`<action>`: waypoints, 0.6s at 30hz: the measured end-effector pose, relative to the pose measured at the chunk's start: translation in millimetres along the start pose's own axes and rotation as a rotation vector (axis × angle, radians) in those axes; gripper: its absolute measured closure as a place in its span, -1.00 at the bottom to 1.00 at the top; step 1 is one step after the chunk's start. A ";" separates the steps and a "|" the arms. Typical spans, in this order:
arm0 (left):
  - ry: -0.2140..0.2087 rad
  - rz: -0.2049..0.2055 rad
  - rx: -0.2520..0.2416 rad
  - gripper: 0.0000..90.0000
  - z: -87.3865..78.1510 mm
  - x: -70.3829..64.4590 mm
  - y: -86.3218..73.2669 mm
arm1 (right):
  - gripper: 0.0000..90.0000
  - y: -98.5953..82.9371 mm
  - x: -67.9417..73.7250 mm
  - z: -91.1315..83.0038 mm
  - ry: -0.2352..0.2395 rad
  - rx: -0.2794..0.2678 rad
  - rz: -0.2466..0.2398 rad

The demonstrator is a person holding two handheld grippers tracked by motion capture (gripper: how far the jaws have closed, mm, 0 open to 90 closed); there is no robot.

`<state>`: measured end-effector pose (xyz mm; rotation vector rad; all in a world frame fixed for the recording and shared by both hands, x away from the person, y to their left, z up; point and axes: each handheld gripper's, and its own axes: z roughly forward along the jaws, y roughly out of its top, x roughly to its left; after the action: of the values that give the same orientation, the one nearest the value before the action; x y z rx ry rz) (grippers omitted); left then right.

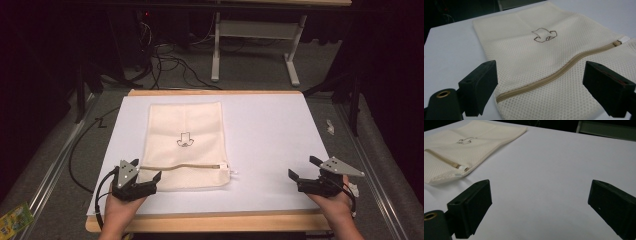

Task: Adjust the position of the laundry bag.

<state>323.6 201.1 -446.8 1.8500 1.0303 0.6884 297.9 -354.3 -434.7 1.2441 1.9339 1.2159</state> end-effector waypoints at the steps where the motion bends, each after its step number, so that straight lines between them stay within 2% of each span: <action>1: 0.000 0.000 0.000 -0.69 0.0 0.0 0.0 | -0.87 0.0 0.0 0.0 0.000 0.000 0.000; 6: 0.008 -0.006 -0.023 -0.66 1.9 6.0 1.7 | -0.85 -0.4 16.4 15.2 0.057 0.052 -0.012; 8: 0.013 -0.028 -0.058 -0.65 5.0 12.1 3.1 | -0.85 8.0 33.2 27.2 0.101 0.063 -0.053; 9: 0.013 -0.028 -0.058 -0.65 5.0 12.1 3.1 | -0.85 11.3 38.8 31.2 0.119 0.059 -0.061; 10: 0.004 -0.053 -0.078 -0.65 8.5 17.9 6.4 | -0.84 14.3 43.6 35.3 0.135 0.058 -0.070; 11: 0.004 -0.053 -0.078 -0.65 8.5 17.9 6.4 | -0.83 16.6 48.7 39.7 0.150 0.059 -0.067; 12: -0.011 -0.061 -0.082 -0.65 10.6 20.6 8.3 | -0.83 16.6 48.7 39.7 0.150 0.059 -0.067; 13: -0.010 -0.059 -0.080 -0.65 12.9 22.0 9.9 | -0.82 18.4 53.5 43.9 0.162 0.067 -0.070; 15: -0.015 -0.060 -0.077 -0.65 18.4 22.3 10.5 | -0.78 20.8 67.5 54.9 0.165 0.081 -0.106; 16: -0.015 -0.060 -0.077 -0.65 18.4 22.3 10.5 | -0.77 21.3 70.8 57.6 0.162 0.090 -0.104; 18: -0.024 -0.024 -0.065 -0.65 20.9 17.9 9.8 | -0.77 22.0 72.9 60.1 0.161 0.098 -0.089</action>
<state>352.5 205.1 -446.8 1.7835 1.0013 0.6758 323.6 -260.9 -439.9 1.1247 2.1644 1.2222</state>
